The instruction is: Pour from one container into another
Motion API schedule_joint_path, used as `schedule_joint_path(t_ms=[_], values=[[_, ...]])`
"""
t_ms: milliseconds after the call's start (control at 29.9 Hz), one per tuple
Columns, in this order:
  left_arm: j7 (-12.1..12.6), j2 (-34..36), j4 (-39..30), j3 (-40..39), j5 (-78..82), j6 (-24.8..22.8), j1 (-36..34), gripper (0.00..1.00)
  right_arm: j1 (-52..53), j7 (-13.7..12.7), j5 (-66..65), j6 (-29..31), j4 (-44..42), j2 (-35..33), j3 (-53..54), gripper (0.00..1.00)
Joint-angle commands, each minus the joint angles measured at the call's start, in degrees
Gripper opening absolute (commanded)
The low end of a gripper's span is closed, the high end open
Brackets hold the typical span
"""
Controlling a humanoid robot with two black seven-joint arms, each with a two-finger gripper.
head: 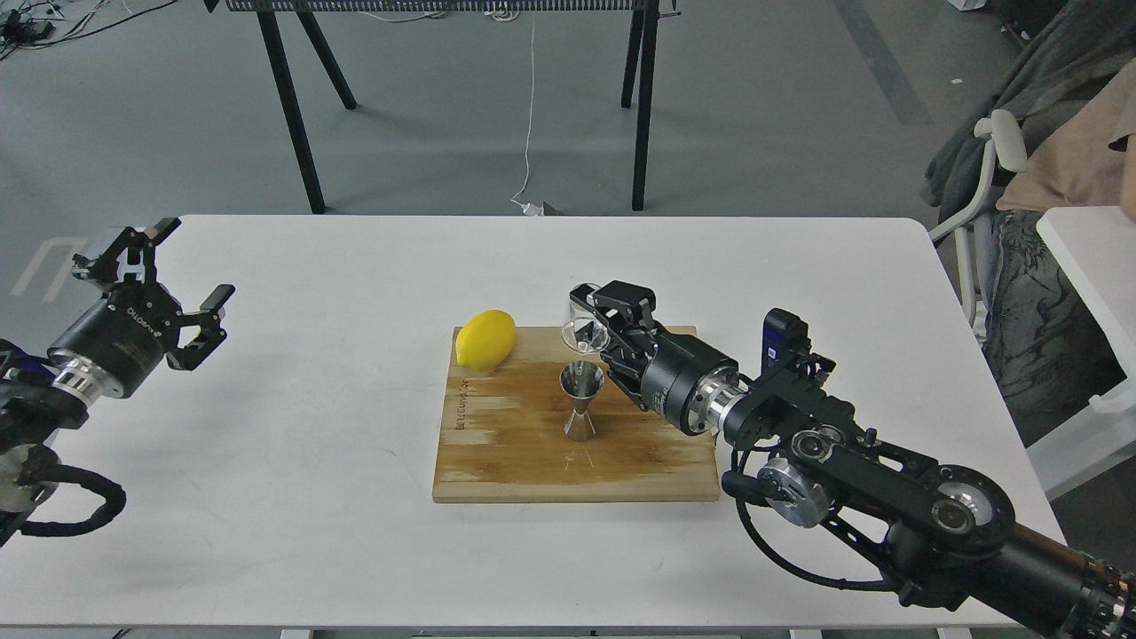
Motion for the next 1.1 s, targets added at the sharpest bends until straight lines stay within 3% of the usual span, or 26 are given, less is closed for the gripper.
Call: schedule_joint_path(t_ms=[0,1071], values=[[0.00,0.00,0.00,0.01,0.09,0.00,0.00,0.99,0.18,0.01,0.05,0.00,0.15,-1.00,-0.01,0.34],[0.00,0.00,0.00,0.01,0.01,0.00,0.00,0.99,2.46,0.10,-5.57,0.00,0.06,-1.71,-2.74,0.34]])
